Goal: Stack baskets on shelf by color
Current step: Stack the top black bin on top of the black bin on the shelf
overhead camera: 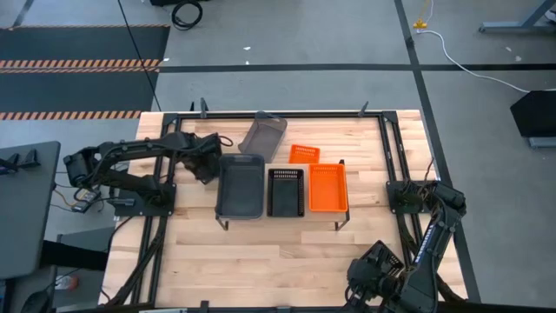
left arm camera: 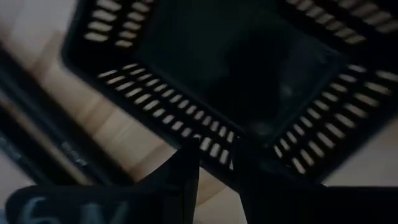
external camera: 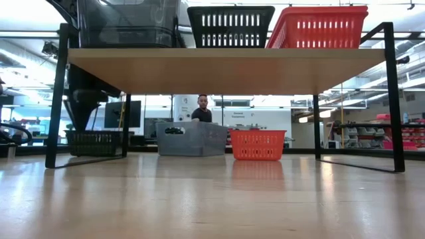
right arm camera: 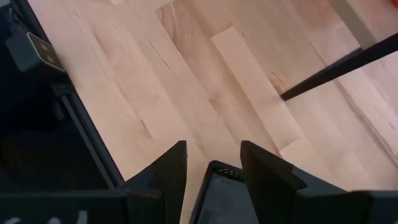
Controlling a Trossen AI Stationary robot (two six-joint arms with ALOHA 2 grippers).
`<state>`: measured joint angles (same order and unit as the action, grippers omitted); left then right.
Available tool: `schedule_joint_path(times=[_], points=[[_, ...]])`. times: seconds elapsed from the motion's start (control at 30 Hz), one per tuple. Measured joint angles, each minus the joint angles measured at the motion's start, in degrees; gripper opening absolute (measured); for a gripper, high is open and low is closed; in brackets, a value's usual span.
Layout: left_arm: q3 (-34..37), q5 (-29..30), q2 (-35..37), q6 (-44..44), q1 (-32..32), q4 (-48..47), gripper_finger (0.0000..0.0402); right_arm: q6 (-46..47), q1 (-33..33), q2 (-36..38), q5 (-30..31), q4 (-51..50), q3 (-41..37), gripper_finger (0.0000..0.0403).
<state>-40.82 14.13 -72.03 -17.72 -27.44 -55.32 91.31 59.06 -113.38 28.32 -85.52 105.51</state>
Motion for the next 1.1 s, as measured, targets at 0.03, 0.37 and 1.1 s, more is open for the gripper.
schedule_joint_path(times=[0.03,0.37,1.1], points=[[0.00,0.61,-0.01,-0.32,-0.32,-0.22,0.0103,-0.01,0.01,0.00,0.00,-0.27,0.00,0.0158],[-0.02,0.76,0.37,0.04,-1.60,-0.72,0.0103,0.00,-0.29,0.00,0.08,-1.38,0.00,0.0158],[-0.11,-14.31,8.59,9.16,10.36,0.55,0.0103,-0.44,-0.50,0.00,0.00,-1.92,0.00,0.0158]])
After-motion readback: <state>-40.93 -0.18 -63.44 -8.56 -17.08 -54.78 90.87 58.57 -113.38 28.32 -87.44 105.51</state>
